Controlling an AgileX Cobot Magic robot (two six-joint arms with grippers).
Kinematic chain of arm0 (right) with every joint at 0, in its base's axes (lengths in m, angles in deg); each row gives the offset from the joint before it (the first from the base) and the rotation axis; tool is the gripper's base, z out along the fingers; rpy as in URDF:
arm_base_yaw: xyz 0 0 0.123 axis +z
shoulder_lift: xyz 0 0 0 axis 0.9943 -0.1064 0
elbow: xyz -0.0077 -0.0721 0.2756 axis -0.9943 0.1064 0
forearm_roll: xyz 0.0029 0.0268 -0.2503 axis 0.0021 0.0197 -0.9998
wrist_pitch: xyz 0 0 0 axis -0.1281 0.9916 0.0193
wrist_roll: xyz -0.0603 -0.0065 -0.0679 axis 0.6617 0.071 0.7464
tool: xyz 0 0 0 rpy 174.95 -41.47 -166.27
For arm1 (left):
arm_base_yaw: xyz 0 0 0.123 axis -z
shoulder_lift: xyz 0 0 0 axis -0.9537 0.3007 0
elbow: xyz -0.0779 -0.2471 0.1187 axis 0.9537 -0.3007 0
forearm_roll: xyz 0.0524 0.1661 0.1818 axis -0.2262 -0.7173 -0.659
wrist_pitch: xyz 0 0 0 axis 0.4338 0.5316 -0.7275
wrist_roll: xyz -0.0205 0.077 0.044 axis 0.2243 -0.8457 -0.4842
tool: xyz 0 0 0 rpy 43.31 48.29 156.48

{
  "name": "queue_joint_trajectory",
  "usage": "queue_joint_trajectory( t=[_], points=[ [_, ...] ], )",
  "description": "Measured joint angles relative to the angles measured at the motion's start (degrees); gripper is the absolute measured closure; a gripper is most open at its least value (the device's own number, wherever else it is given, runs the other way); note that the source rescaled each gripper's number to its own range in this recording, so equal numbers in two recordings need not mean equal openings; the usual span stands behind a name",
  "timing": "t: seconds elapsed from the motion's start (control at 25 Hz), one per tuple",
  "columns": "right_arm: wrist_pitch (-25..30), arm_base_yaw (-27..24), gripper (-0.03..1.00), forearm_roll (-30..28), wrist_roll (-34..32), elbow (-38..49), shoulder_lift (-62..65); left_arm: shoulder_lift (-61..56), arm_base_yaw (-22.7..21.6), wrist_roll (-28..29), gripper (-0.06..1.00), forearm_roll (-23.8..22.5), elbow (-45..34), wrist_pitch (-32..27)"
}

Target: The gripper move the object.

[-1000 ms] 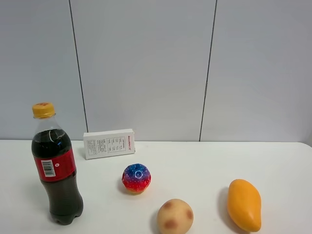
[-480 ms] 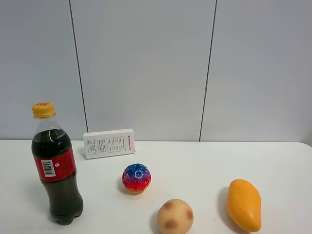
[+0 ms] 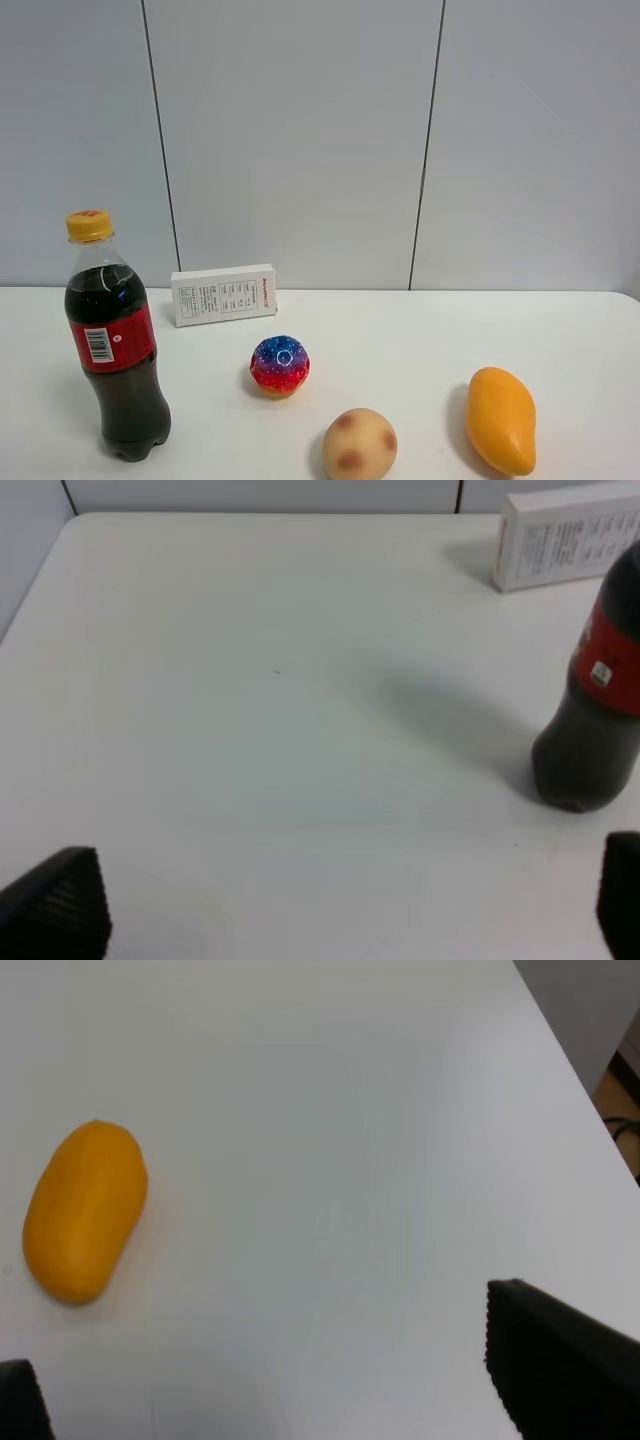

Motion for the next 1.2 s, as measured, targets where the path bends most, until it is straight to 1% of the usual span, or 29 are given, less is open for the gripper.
queue_joint_trajectory(
  t=[0.28, 1.2],
  points=[
    [-0.01, 0.0, 0.1, 0.0, 0.0, 0.0, 3.14, 0.0, 0.0, 0.0, -0.06, 0.0, 0.0, 0.0],
    [-0.01, 0.0, 0.1, -0.17, -0.05, 0.0, 3.14, 0.0, 0.0, 0.0, -0.06, 0.0, 0.0, 0.0]
  ],
)
